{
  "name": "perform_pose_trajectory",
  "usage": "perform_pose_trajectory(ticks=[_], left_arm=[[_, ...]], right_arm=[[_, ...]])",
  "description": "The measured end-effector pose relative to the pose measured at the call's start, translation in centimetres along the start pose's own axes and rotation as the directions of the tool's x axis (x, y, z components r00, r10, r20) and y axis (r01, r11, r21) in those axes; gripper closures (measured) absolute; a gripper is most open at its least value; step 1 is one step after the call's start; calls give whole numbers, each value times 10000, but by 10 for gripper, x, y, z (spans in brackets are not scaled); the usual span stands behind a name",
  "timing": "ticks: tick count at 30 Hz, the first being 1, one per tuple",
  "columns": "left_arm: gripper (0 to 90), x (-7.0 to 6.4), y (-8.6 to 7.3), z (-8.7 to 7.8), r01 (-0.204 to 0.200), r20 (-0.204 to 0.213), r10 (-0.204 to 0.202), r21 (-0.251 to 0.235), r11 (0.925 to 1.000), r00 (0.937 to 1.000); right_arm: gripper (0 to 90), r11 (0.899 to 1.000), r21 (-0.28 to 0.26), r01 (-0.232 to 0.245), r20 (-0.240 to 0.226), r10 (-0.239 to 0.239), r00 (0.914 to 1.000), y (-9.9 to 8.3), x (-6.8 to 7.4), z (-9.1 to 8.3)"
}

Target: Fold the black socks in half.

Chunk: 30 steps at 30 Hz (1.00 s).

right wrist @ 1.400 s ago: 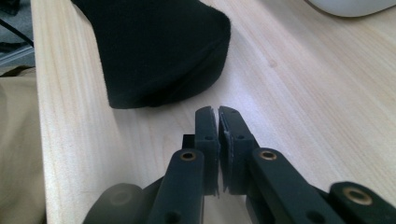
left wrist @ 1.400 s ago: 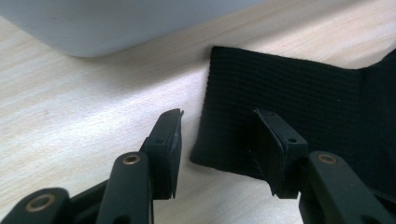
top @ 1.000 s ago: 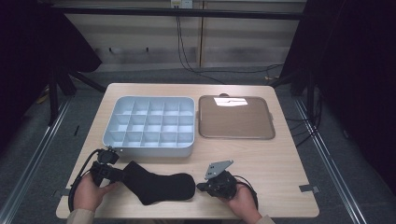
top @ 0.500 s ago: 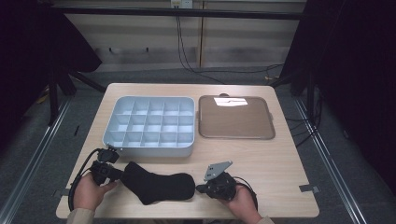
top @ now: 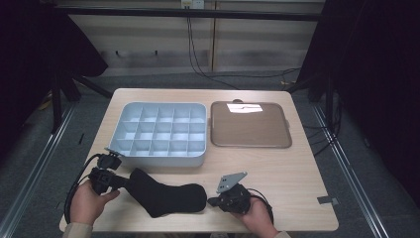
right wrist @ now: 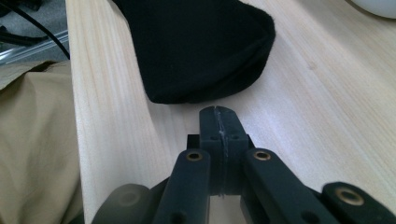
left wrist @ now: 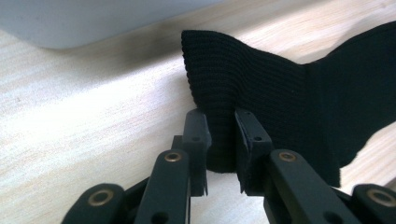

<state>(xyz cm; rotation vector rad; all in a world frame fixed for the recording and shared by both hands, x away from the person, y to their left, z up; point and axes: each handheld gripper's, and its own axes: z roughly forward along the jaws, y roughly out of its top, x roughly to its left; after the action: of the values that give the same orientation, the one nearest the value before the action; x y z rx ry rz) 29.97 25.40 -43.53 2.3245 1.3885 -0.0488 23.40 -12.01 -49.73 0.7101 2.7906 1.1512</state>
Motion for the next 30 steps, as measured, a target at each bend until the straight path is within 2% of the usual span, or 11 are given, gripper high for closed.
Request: perform_pose_trajectory(ticks=[3,13,21,23,30], left_arm=[[764,-2,2,-3,-123,46,123,36,9999,9999],[765,-6,5,-11,-106,228,107,-25,9999,9997],[765,-13,8,-16,-297,210,294,115,9995,9993],[765,-15,9,-17,-333,269,328,189,9993,9991],[766,-19,14,-19,-363,254,360,122,9993,9990]], right_arm=[[900,10000,29,57,-8,-57,10000,1,1,1],[900,10000,40,59,-55,-59,10000,3,3,3],[900,9998,-70,-191,-175,190,9997,4,4,5],[900,9999,-69,-95,-145,94,9999,5,4,6],[900,9997,-60,-219,-101,218,9997,6,6,8]])
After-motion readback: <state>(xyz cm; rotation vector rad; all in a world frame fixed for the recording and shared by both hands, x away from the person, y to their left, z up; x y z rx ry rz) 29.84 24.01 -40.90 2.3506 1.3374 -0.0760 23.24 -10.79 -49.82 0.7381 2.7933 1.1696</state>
